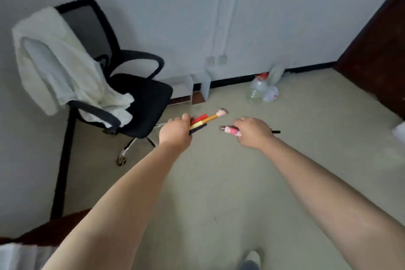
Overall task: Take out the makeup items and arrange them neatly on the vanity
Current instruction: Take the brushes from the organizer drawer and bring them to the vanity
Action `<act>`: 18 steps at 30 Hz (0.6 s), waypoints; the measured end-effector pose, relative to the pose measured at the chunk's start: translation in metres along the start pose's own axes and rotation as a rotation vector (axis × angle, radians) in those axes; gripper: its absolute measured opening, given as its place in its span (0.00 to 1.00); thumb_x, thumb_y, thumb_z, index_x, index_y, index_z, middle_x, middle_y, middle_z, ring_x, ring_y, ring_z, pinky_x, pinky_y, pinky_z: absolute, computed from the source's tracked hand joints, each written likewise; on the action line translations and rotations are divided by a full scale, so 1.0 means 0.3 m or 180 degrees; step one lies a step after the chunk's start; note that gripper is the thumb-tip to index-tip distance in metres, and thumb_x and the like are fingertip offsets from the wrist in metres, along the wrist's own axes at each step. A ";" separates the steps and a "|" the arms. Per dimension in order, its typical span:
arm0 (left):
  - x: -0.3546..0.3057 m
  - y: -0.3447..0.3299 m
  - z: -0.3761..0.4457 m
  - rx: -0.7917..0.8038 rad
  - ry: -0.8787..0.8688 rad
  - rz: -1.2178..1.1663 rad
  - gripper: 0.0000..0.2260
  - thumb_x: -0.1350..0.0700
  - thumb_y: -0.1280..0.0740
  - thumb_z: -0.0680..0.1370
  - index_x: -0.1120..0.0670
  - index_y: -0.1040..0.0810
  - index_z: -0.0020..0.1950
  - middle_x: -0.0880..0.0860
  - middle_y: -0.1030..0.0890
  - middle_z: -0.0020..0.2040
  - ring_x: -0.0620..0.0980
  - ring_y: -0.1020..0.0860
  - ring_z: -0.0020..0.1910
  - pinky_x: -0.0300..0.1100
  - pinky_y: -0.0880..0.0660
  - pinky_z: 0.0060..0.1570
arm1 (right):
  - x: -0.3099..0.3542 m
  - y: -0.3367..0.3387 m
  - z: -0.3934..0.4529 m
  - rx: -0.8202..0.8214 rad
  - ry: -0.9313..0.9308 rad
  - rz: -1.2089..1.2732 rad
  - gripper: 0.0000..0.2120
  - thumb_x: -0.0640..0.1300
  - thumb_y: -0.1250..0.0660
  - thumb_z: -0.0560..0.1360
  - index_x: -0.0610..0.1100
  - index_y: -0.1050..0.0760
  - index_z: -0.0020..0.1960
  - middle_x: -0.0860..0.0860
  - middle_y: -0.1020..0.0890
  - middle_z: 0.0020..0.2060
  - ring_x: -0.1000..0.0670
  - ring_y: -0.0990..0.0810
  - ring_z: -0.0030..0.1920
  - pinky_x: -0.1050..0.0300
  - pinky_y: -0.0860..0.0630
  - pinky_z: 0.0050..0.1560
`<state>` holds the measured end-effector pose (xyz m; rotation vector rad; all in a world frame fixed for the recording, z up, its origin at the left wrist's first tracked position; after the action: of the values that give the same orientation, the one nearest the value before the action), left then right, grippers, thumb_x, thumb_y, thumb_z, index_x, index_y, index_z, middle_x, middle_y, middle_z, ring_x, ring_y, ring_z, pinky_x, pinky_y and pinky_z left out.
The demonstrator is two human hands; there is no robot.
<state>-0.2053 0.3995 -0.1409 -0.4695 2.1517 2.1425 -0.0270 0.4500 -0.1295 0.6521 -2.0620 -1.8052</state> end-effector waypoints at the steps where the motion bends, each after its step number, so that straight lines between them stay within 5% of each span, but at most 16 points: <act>1: -0.130 0.004 0.044 0.0002 -0.0234 0.0051 0.13 0.58 0.38 0.76 0.57 0.33 0.59 0.57 0.23 0.53 0.57 0.26 0.53 0.47 0.30 0.42 | -0.118 0.023 -0.045 -0.0061 -0.0211 0.0028 0.10 0.39 0.40 0.74 0.40 0.28 0.55 0.43 0.24 0.53 0.41 0.24 0.54 0.54 0.32 0.44; 11: -1.605 -0.103 0.182 0.0079 -0.2137 0.0220 0.13 0.61 0.40 0.76 0.58 0.34 0.60 0.58 0.24 0.55 0.57 0.26 0.55 0.48 0.29 0.45 | -1.284 0.206 -0.726 -0.0723 -0.1835 0.0120 0.14 0.42 0.41 0.76 0.46 0.29 0.60 0.44 0.22 0.52 0.42 0.24 0.53 0.53 0.28 0.48; 18: -2.474 -0.166 0.099 0.0078 -0.3173 0.0286 0.13 0.60 0.38 0.75 0.56 0.32 0.60 0.57 0.23 0.56 0.57 0.26 0.55 0.47 0.28 0.50 | -1.880 0.270 -1.221 -0.0890 -0.2665 0.0064 0.16 0.39 0.42 0.75 0.50 0.28 0.61 0.46 0.22 0.49 0.44 0.23 0.52 0.58 0.33 0.40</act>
<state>0.5087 0.5526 0.0040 0.5987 1.5964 1.7666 0.6299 0.4515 0.0361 -0.2657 -2.1477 -2.5715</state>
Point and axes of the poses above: each hand's wrist, its own z-axis towards the middle knuckle, its own y-axis out of the back of the hand, x = y × z, the point moved 6 cm from there along z, towards the middle knuckle
